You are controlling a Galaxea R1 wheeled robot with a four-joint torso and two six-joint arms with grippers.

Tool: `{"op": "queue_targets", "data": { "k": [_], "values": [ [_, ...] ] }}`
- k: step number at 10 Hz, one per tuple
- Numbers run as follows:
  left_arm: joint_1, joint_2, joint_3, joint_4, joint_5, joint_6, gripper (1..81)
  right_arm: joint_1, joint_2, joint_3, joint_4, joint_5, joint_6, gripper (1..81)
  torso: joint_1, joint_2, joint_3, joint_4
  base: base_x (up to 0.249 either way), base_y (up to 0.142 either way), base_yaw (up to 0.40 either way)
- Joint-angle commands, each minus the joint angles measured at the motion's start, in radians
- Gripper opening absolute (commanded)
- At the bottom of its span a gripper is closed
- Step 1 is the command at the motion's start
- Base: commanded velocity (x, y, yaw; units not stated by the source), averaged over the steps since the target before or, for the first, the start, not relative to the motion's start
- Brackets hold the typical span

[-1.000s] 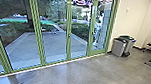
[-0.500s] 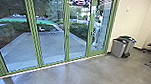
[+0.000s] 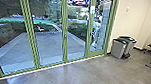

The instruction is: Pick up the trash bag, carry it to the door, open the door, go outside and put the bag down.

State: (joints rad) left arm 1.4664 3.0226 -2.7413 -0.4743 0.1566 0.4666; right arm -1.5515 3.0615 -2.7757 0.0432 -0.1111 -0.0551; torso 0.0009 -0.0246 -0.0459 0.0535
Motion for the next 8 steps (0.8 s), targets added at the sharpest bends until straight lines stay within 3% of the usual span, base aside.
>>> {"op": "queue_targets", "data": {
  "k": [1,8],
  "values": [
    [-0.045,0.003,0.005,0.002,0.083,0.004,1.0,0.032,0.018,-0.001,-0.011,-0.044,-0.008,81.1,0.0,0.0,0.0,0.0,0.155,-0.096,0.0],
    [-0.041,0.009,0.011,0.017,0.081,0.02,1.0,0.038,0.022,-0.001,-0.009,-0.027,-0.008,81.1,0.0,0.0,0.0,0.0,0.146,-0.094,0.0]
  ]
}}
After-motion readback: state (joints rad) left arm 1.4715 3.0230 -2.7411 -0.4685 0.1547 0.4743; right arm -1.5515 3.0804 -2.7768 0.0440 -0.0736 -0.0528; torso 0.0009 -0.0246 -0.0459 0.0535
